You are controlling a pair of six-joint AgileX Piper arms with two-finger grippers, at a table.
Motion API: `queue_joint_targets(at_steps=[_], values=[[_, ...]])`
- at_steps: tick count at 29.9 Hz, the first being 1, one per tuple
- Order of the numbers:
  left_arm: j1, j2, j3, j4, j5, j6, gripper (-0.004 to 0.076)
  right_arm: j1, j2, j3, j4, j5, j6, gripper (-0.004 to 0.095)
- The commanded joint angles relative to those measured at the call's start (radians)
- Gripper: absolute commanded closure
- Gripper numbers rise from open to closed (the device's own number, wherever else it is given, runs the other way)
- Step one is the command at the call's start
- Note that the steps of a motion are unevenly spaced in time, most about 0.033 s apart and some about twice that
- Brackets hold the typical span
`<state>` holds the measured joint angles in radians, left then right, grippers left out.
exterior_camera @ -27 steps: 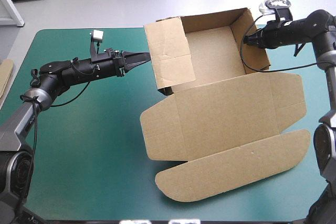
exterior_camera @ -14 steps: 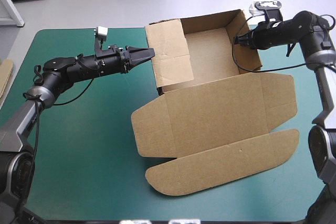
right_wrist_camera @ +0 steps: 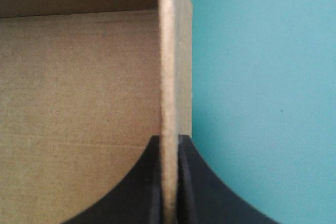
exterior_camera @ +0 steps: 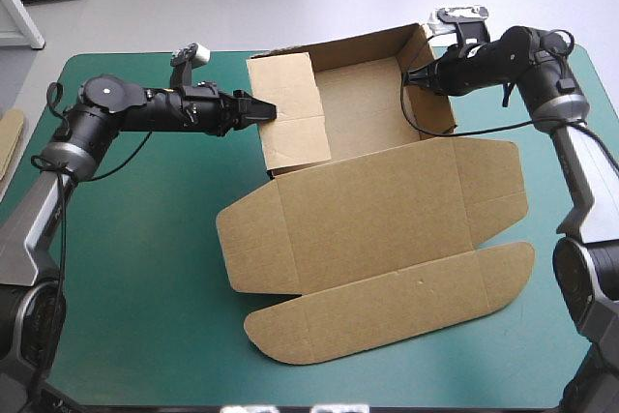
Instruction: Fold the box
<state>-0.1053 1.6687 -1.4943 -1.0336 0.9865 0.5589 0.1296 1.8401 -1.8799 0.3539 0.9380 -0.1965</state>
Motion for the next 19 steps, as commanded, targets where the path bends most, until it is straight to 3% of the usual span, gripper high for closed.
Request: queue_joint_targets(at_steps=[1,7,13,19], values=[[-0.065,-0.025,-0.111,0.212,-0.018,-0.156,0.0317,0.006,-0.052,-0.029,0.062,-0.088,0.059,0.0920],[-0.166,0.046,-0.253,0.511,0.007,-0.339,0.0325,0.015,-0.052,-0.029,0.029,-0.025,0.078,0.0919],[-0.263,0.125,-0.404,0.811,0.104,-0.496,0.0417,0.051,-0.045,-0.029,-0.041,0.032,0.102,0.0919],[-0.296,0.190,-0.502,0.879,0.136,-0.532,0.0532,0.122,-0.012,-0.029,-0.180,0.105,0.139,0.0917]])
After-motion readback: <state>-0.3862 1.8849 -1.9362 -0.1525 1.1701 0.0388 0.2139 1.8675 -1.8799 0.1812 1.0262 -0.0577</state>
